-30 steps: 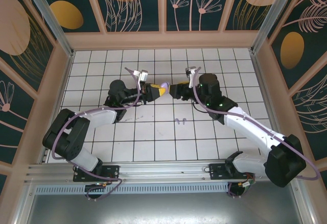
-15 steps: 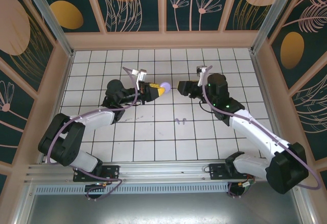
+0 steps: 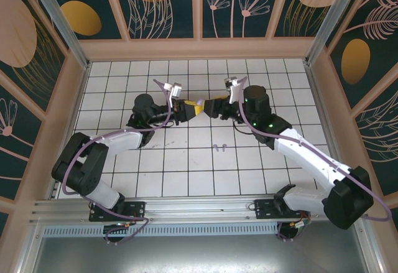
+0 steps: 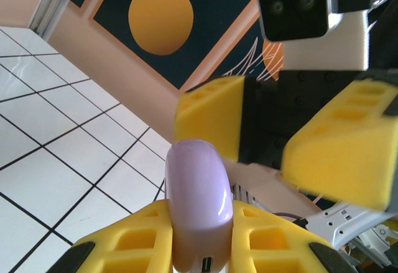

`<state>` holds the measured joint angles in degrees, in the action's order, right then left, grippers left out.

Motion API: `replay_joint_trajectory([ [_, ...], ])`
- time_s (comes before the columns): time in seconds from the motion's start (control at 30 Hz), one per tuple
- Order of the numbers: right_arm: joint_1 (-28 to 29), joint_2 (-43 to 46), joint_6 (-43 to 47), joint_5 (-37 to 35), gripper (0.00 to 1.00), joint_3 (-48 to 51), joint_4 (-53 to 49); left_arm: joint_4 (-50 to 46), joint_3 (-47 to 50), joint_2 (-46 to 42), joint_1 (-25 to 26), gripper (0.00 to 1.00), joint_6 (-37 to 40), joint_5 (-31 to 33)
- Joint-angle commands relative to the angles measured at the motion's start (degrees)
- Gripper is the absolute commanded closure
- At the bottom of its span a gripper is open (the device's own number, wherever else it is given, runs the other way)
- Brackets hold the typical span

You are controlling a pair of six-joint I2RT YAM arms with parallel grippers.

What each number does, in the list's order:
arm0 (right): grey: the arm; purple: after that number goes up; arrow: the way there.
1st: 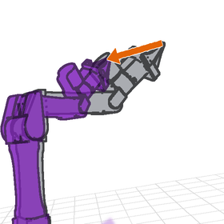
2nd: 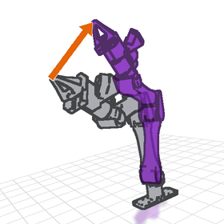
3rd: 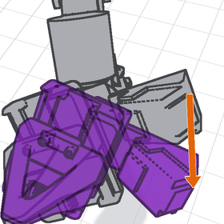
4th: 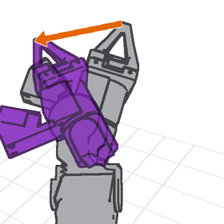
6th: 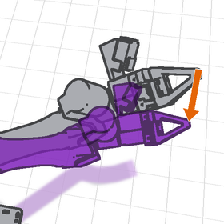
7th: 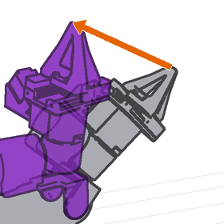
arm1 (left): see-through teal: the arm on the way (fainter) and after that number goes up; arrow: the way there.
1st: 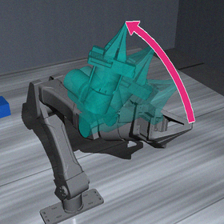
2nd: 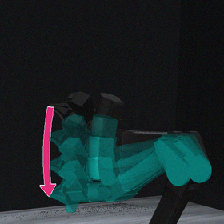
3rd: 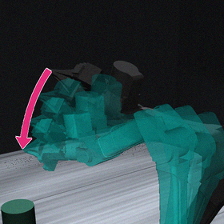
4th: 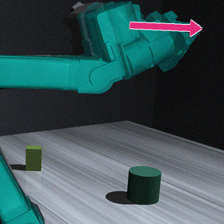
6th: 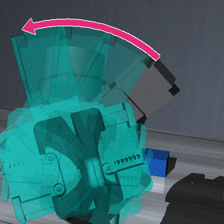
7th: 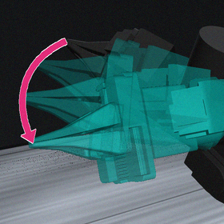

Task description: Insert wireless bluetooth earbuds into charging case

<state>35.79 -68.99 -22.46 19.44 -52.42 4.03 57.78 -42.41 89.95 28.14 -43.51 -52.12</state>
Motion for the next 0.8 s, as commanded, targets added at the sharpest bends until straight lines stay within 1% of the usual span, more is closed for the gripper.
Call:
replay_joint_trajectory([
  [0.0, 0.02, -1.55, 2.10, -0.04, 0.36, -1.33, 0.34, 0.76, -2.14, 0.27, 0.16, 1.00, 0.51, -1.50],
  [0.33, -4.10, -1.94, 1.47, 0.83, 0.42, 2.82, 2.37, 0.58, -2.68, -1.42, 0.16, 1.00, 0.16, -2.64],
  [0.77, -4.15, -2.28, 0.65, 1.41, 0.44, 3.78, 3.33, 0.62, -2.94, -2.54, 0.59, 1.00, -0.14, -3.08],
])
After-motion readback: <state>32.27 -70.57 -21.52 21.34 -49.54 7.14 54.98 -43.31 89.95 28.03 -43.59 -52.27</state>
